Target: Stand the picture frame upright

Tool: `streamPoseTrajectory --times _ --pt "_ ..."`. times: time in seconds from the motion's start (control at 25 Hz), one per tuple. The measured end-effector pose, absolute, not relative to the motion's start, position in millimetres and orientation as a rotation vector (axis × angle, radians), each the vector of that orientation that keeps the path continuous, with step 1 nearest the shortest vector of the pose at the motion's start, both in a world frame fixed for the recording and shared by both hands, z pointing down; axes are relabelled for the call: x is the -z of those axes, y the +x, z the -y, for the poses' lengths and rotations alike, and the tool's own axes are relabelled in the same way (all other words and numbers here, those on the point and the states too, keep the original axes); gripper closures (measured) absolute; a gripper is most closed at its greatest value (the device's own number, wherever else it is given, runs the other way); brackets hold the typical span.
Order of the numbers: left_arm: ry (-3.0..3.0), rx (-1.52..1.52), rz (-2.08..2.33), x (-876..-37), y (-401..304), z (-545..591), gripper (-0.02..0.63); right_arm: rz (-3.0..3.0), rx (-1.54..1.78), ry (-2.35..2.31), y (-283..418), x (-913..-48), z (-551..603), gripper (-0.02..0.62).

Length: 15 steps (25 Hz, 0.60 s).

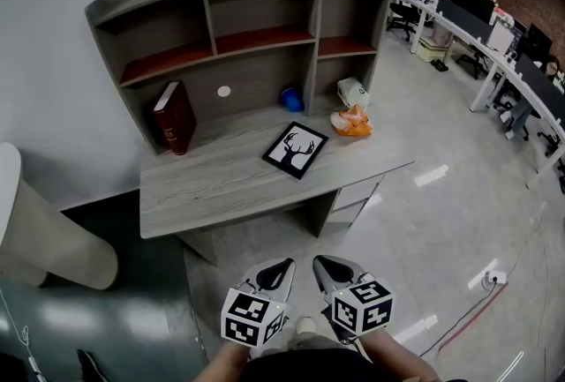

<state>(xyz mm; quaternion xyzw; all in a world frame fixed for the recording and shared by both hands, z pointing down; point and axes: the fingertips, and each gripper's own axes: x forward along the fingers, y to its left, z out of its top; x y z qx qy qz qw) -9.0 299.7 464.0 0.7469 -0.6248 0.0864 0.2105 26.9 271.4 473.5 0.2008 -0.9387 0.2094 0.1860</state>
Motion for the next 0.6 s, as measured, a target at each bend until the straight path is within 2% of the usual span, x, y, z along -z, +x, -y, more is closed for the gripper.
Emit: streamPoseTrajectory --times 0.6 --pt "2.027 -0.236 1.826 -458.4 -14.2 -243.5 0.611 2.668 -0.573 0.492 25.6 -474.6 -214.4 0.597"
